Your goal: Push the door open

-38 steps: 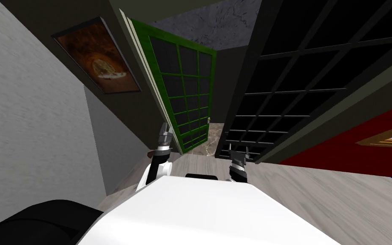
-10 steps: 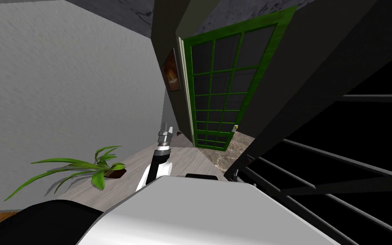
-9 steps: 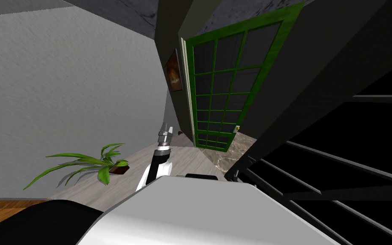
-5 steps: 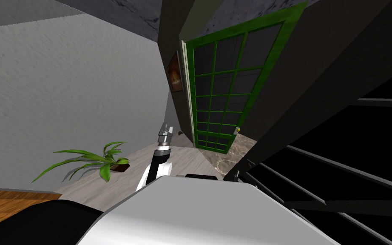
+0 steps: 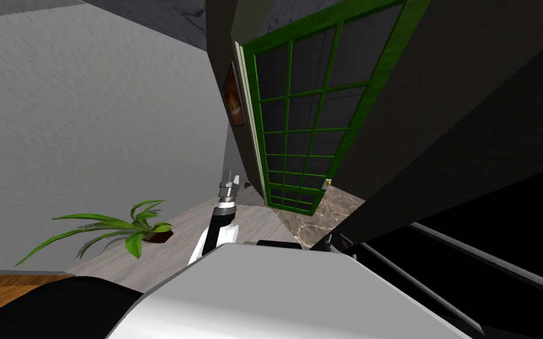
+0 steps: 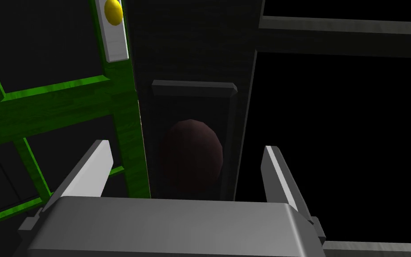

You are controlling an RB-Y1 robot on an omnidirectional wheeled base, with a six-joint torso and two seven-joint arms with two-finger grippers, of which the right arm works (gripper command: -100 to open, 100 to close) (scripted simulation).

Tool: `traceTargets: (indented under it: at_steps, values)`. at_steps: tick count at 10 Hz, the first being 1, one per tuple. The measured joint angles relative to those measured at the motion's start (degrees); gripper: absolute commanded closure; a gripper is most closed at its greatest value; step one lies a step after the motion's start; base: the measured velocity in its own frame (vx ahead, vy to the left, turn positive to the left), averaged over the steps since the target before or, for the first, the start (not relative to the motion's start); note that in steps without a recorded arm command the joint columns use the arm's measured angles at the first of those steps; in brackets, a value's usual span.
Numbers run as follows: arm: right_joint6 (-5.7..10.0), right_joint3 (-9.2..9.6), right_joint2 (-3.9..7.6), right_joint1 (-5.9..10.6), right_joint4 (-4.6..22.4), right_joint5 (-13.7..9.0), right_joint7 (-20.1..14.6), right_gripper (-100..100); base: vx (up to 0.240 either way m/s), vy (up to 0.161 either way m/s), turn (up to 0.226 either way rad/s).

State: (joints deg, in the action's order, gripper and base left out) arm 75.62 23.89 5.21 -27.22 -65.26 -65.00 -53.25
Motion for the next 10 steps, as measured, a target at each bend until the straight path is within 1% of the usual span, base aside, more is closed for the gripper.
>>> traceTargets:
  at_steps: [1, 6, 7, 8, 9, 10]
  values:
    - [-0.06, -0.04, 0.02, 0.05, 0.02, -0.01, -0.03, 100, -0.005, 0.008, -0.002]
    - [-0.11, -0.25, 0.22, 0.14, 0.02, -0.08, 0.02, 100, -0.006, 0.004, -0.001]
    - [-0.11, -0.25, 0.22, 0.13, 0.02, -0.08, 0.01, 100, 0.047, -0.06, 0.1]
    - [0.03, -0.67, -0.06, -0.04, -0.15, -0.76, 0.46, 100, 0.105, -0.122, 0.076]
    - [0.33, -1.23, -0.42, 0.58, 0.69, -1.43, 0.7, 100, 0.086, -0.128, 0.05]
    - [0.35, -1.67, -0.44, 0.76, 0.36, -1.92, 1.09, 100, 0.082, -0.137, 0.078]
